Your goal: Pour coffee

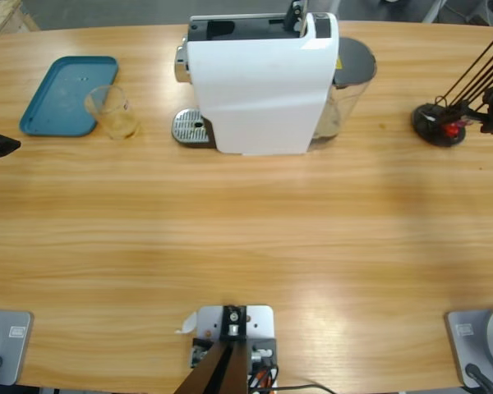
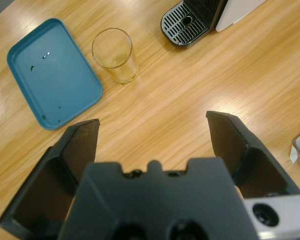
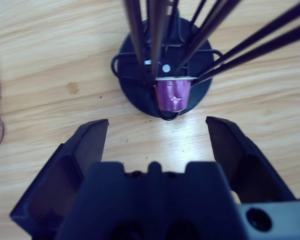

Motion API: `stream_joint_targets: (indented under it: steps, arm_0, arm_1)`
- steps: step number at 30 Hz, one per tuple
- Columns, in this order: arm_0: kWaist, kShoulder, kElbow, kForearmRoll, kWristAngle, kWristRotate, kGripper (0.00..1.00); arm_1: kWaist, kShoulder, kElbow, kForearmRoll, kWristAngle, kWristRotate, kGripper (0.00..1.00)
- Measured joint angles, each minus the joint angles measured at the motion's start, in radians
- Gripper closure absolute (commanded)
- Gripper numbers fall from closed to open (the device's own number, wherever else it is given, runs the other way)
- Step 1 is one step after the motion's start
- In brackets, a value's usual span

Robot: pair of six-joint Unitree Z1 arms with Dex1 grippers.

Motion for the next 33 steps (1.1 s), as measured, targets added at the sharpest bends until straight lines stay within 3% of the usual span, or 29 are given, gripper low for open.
stream_joint_targets:
  steps: [2,4,7,14,16,24,25,26,27,33]
  arm_0:
    - [0.000,0.000,0.001,0.000,0.000,0.000,0.078]
    - [0.000,0.000,0.002,0.000,0.000,0.000,0.078]
    - [0.000,0.000,0.002,0.000,0.000,0.000,0.078]
    - [0.000,0.000,0.002,-0.002,0.000,0.000,0.082]
    - [0.000,0.000,0.002,-0.002,0.000,0.000,0.082]
    - [0.000,-0.003,0.002,-0.002,0.000,0.000,0.082]
    - [0.000,-0.004,0.002,-0.002,0.000,0.000,0.082]
    - [0.000,-0.006,0.002,-0.002,0.000,0.000,0.082]
    - [0.000,-0.008,0.002,-0.002,0.000,0.000,0.082]
    - [0.000,-0.011,0.003,-0.002,0.000,0.000,0.082]
  arm_1:
    - [-0.003,0.000,0.000,0.000,-0.009,0.000,0.337]
    - [-0.003,0.000,0.000,0.000,-0.021,0.000,0.381]
    - [-0.003,0.000,0.000,0.000,-0.032,0.000,0.599]
    - [-0.003,-0.001,0.002,0.000,-0.035,0.000,0.647]
    - [-0.003,-0.001,0.003,0.000,-0.036,0.000,0.740]
    - [-0.003,-0.002,0.005,0.000,-0.038,0.000,0.630]
    - [-0.003,-0.002,0.005,0.000,-0.038,0.000,0.577]
    - [-0.003,-0.002,0.005,0.000,-0.038,0.000,0.415]
    - [-0.002,-0.001,0.005,0.000,-0.038,0.000,0.330]
    - [0.002,0.000,0.005,0.000,-0.038,0.000,0.312]
